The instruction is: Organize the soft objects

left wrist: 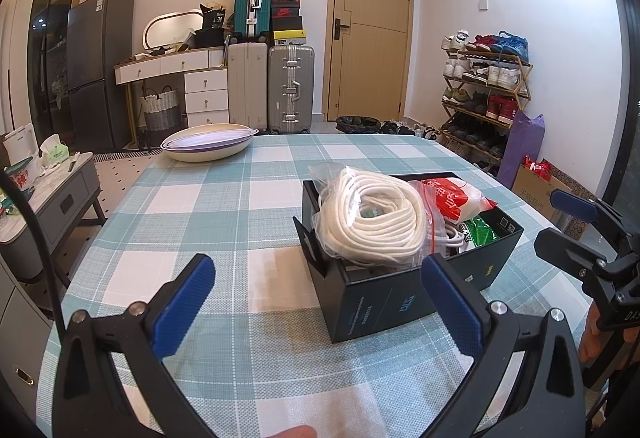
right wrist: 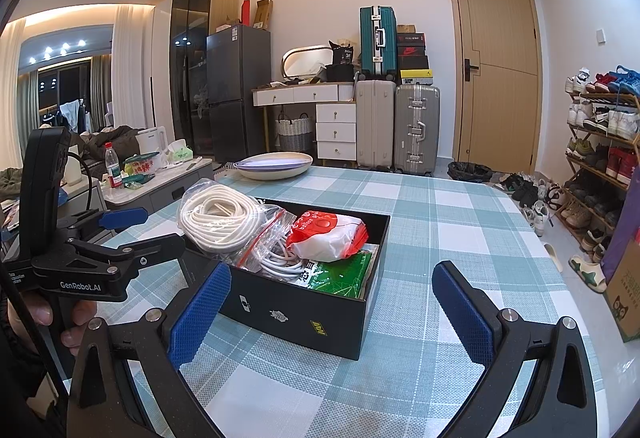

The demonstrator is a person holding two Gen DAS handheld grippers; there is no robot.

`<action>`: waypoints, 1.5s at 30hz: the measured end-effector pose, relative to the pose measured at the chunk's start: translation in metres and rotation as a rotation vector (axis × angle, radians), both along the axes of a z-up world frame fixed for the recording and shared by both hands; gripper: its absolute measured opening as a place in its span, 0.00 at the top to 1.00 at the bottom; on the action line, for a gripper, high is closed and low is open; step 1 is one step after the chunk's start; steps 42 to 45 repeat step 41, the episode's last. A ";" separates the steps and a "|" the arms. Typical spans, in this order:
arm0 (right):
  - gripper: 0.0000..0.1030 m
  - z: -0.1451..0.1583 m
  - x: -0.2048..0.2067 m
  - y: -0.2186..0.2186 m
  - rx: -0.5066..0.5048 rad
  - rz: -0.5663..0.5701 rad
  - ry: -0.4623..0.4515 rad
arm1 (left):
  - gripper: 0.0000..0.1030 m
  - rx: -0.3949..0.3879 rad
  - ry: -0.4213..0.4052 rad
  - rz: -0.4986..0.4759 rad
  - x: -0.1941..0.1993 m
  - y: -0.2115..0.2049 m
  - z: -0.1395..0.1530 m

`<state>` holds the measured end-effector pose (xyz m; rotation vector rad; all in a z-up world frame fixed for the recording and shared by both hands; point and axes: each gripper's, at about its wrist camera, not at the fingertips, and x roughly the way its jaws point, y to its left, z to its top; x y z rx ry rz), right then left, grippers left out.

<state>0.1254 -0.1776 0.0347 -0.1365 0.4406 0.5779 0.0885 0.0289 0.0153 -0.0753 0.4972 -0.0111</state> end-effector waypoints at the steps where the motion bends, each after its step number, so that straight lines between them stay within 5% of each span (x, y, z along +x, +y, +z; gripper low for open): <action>1: 0.01 0.000 0.000 0.000 0.000 0.000 -0.001 | 0.00 0.000 0.001 -0.001 0.000 0.000 0.000; 45: 0.01 -0.001 0.000 -0.001 0.001 0.001 0.000 | 0.00 -0.003 -0.008 -0.001 -0.001 0.003 -0.001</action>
